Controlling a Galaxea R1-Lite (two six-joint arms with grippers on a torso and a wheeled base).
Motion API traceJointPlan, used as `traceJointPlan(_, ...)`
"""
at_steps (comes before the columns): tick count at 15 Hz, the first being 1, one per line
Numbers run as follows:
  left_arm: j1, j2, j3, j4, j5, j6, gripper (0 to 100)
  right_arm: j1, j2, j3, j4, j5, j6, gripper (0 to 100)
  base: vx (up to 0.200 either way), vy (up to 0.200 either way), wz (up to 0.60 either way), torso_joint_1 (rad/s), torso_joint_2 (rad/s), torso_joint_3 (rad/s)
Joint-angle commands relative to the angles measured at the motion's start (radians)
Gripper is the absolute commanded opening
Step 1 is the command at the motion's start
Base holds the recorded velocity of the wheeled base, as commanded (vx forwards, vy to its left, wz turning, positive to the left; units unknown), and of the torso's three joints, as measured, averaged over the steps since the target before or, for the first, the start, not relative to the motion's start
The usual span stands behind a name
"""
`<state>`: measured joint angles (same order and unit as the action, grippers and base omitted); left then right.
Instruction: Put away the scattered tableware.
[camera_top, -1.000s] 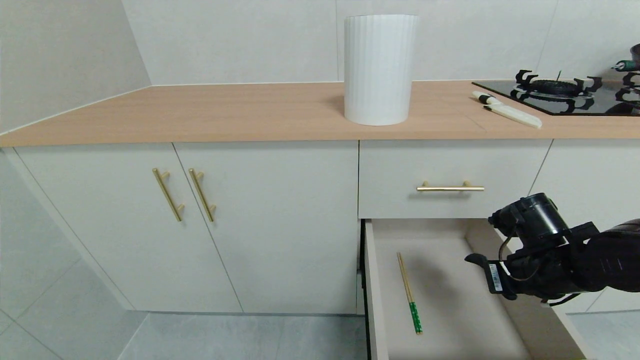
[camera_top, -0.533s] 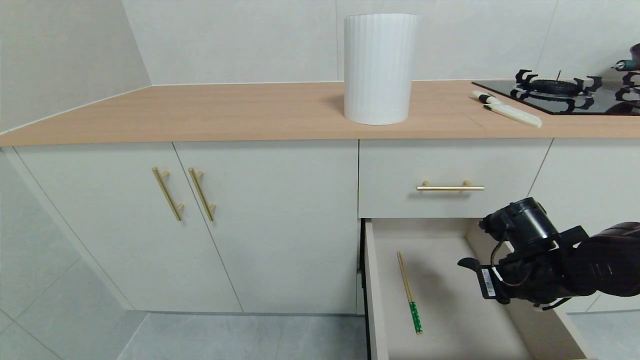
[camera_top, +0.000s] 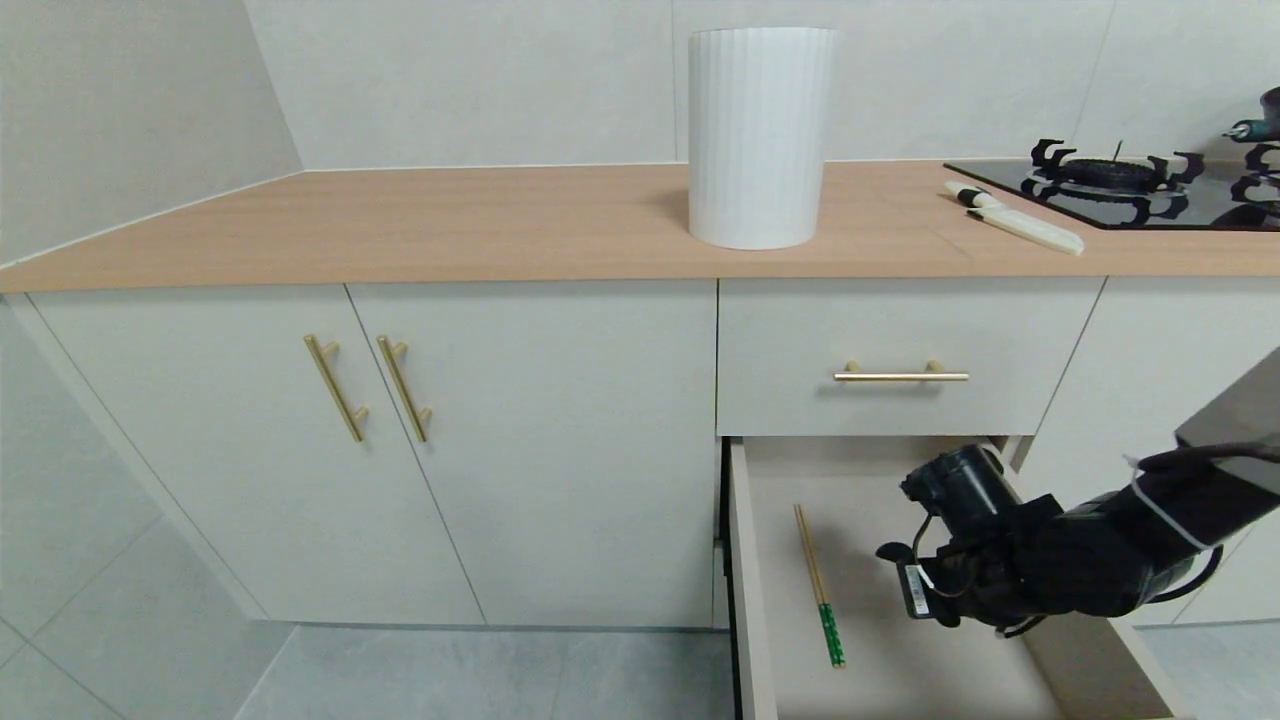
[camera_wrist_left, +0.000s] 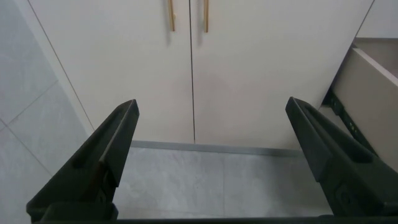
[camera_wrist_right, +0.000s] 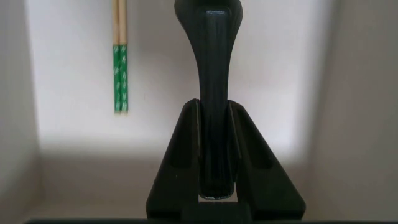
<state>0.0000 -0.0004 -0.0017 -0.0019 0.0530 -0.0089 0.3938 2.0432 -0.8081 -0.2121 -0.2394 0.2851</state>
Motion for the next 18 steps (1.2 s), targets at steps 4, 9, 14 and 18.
traceJointPlan(4, 0.0, 0.0, 0.0, 0.0, 0.001, 0.0, 100, -0.012, 0.256, -0.016, -0.211, -0.003, -0.006, 0, 0.0, 0.0, 0.0, 0.0, 0.0, 0.0)
traceJointPlan(9, 0.0, 0.0, 0.0, 0.0, 0.001, 0.0, 100, -0.032, 0.308, -0.054, -0.227, -0.006, -0.011, 0, 0.0, 0.0, 0.0, 0.0, 0.0, 0.0)
traceJointPlan(14, 0.0, 0.0, 0.0, 0.0, -0.001, 0.0, 100, -0.032, 0.299, -0.054, -0.227, -0.006, -0.009, 0, 0.0, 0.0, 0.0, 0.0, 0.0, 0.0)
traceJointPlan(18, 0.0, 0.0, 0.0, 0.0, 0.001, 0.0, 100, -0.03, 0.29, -0.049, -0.227, -0.011, -0.007, 100, 0.0, 0.0, 0.0, 0.0, 0.0, 0.0)
